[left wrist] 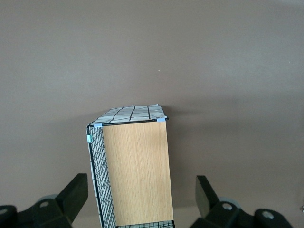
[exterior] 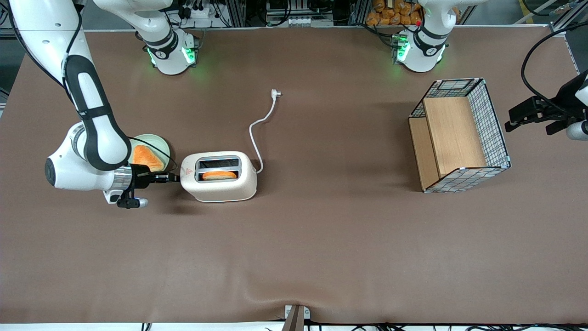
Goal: Press toaster button with right arm
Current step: 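Press the toaster lever down with the closed right gripper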
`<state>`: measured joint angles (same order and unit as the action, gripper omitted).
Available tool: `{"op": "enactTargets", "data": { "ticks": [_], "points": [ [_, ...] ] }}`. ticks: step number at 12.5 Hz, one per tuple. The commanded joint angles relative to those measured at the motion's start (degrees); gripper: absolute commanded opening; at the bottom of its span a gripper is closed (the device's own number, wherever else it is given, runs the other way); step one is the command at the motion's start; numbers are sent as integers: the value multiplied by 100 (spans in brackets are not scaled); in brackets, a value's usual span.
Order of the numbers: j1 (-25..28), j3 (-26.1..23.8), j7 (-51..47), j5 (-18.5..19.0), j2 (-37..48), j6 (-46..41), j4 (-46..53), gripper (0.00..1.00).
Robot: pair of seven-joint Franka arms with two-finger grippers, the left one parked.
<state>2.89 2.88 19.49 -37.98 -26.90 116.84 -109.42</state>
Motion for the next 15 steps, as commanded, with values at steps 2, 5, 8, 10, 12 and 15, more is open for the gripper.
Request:
{"op": "enactTargets", "data": {
  "ticks": [2, 5, 8, 10, 12, 15],
  "points": [
    [63, -33, 230, -184, -246, 383, -62, 0],
    [63, -69, 230, -184, -246, 392, -62, 0],
    [54, -77, 230, -184, -246, 392, -62, 0],
    [46, -69, 230, -175, -246, 374, -44, 0],
    [-7, -69, 221, -166, -237, 295, 17, 0],
    [-60, -60, 230, -96, -237, 67, 192, 0]
  ]
}}
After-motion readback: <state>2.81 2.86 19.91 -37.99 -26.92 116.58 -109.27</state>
